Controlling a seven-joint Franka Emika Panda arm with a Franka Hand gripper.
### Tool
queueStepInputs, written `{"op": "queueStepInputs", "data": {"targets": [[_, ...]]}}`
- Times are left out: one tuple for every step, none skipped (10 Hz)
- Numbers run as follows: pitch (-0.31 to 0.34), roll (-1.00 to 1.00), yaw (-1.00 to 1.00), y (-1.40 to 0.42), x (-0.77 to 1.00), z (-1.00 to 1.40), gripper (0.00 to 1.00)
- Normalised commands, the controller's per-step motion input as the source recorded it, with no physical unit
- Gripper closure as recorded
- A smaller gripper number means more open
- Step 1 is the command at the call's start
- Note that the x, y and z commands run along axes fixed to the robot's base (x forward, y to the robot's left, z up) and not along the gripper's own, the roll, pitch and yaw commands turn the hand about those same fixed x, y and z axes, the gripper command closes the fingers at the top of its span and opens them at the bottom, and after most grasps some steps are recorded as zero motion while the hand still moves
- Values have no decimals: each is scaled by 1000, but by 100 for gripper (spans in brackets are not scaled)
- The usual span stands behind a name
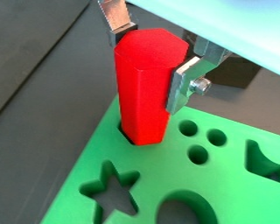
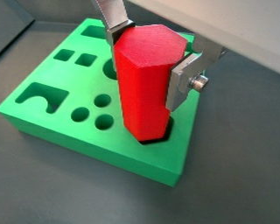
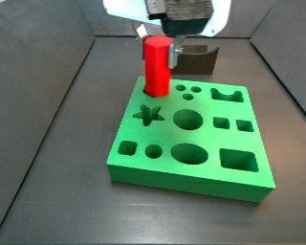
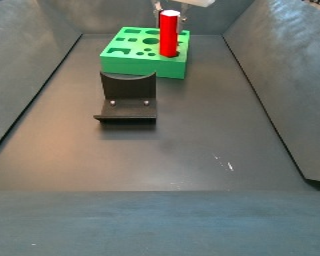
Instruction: Insert the hexagon object.
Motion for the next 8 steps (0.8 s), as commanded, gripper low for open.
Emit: {"op": "queueStepInputs", "data": {"targets": [[11, 229, 0, 271, -306, -80, 100], [0, 263, 0, 74, -294, -209, 100], [-19, 329, 26, -17, -343, -434, 100], [-74, 490, 386, 0, -660, -391, 100], [-119, 430, 626, 0, -517, -423, 100], [-114, 429, 629, 0, -511, -423, 100], [-129, 0, 180, 0, -149, -337, 100], [-19, -233, 0, 177, 0, -86, 100]]}}
